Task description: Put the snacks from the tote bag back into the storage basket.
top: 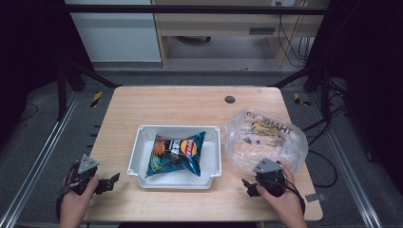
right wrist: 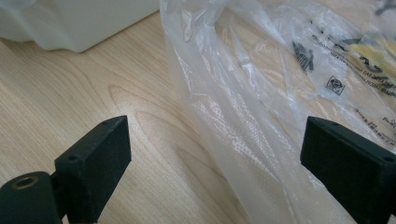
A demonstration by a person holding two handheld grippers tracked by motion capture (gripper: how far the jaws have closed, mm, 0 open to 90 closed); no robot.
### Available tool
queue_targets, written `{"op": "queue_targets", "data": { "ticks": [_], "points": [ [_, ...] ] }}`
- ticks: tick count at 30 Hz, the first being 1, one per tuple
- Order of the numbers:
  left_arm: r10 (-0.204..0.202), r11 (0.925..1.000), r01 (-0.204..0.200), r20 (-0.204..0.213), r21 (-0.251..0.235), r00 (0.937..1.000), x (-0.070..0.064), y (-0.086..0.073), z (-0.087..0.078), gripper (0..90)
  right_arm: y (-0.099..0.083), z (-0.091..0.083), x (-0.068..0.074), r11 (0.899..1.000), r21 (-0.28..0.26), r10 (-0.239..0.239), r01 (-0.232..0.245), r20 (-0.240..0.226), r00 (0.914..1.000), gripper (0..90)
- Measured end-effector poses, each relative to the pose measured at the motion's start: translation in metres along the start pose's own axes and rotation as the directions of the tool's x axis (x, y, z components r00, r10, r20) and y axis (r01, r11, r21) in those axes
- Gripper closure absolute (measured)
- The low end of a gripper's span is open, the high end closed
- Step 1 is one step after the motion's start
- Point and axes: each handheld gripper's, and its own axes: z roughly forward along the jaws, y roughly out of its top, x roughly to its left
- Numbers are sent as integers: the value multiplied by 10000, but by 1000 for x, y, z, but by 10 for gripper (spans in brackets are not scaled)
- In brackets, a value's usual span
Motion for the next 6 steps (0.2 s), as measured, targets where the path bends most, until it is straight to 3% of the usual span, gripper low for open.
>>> {"op": "queue_targets", "data": {
  "ticks": [3, 6],
  "points": [
    [38, 10000, -38, 47, -9, 10000, -1, 2, 0, 36, -2, 4, 2, 9987, 447, -258, 248, 226, 9994, 90],
    [35, 10000, -35, 47, -22, 10000, -1, 2, 1, 36, -1, 3, 2, 9983, 495, -317, 299, 357, 9989, 91]
  ]
}}
